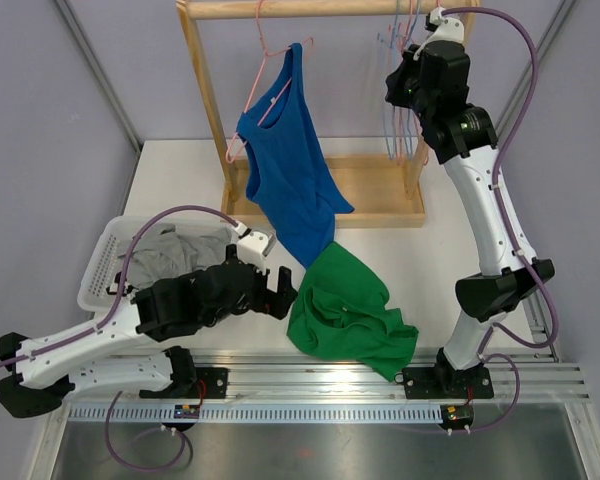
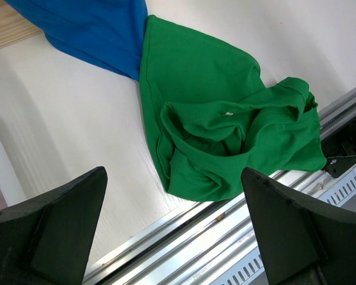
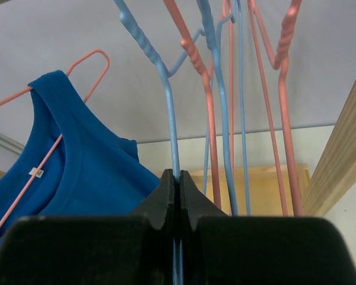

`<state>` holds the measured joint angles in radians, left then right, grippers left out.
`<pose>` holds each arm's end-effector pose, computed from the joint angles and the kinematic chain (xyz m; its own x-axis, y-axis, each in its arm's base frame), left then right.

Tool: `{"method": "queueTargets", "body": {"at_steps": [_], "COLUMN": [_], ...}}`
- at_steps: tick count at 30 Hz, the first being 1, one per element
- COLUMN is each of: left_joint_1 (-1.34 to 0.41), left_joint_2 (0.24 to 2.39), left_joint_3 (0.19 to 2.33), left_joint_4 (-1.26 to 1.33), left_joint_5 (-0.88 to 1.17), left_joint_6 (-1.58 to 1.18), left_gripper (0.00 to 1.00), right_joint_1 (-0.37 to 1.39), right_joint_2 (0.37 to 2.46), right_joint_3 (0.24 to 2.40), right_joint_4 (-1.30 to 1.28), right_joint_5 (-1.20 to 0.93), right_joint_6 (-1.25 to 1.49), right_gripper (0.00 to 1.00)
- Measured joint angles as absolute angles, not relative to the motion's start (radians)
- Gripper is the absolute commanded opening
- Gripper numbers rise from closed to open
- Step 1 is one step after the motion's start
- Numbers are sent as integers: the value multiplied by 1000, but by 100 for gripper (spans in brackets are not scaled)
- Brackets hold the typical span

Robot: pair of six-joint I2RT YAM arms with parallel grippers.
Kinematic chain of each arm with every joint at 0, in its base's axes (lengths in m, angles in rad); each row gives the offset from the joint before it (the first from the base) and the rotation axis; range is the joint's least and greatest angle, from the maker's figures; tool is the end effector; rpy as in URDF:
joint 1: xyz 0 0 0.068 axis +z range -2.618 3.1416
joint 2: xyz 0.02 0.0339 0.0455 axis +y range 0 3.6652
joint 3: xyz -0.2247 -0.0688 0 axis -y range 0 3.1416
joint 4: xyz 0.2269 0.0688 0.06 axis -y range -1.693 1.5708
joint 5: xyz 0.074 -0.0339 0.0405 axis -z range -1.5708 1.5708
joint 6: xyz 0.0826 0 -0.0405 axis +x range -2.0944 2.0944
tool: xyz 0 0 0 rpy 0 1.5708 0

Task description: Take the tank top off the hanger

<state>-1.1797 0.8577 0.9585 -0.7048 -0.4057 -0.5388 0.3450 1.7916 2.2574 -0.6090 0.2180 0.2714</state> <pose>0.1125 -0.1873 0.2808 -0.5581 0.1169 -0.8215 0.5117 0.8278 -0.2299 0.3806 0.1178 0.4662 -0.1639 0.2192 -0.9618 -0.0880 0.9679 0.2356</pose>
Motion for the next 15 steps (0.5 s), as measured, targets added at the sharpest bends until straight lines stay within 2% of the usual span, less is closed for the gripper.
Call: {"method": "queueTargets", "body": {"at_steps": [2,4,5,8,9,10,11,15], "left_joint_1": [-1189,-1202,-1210,-1236,-1244,-1252,-1259,-1284], "left_joint_2": [873,900,921,1016,1064,1109,1150,1394], "left_joint_3": [958,958,958,958,958,961,962,978], "left_joint_4": [-692,-672,-657,-598,-577,-553,-532,-435], "left_joint_5": [-405,-405,-404,-403,-402,-401,-400,-386], "left_joint_6": [-543,-544,-544,-544,-544,-544,-545,-550], "left_gripper": [99,99,99,99,99,99,99,99], "right_joint_1": [342,339,339,338,338,338,338,338], "right_joint_2": [1789,1768,1752,1701,1682,1657,1623,1414], "right_joint_3": [2252,2215,2188,2133,2123,2108,2089,1951], "right_joint_4": [-612,-597,-595,-596,-597,-596,-599,-598], "right_joint_5": [199,181,172,133,118,101,86,43], "right_joint_6": [279,286,289,296,294,300,295,279], "right_gripper": [25,32,46,63,84,94,99,99]}}
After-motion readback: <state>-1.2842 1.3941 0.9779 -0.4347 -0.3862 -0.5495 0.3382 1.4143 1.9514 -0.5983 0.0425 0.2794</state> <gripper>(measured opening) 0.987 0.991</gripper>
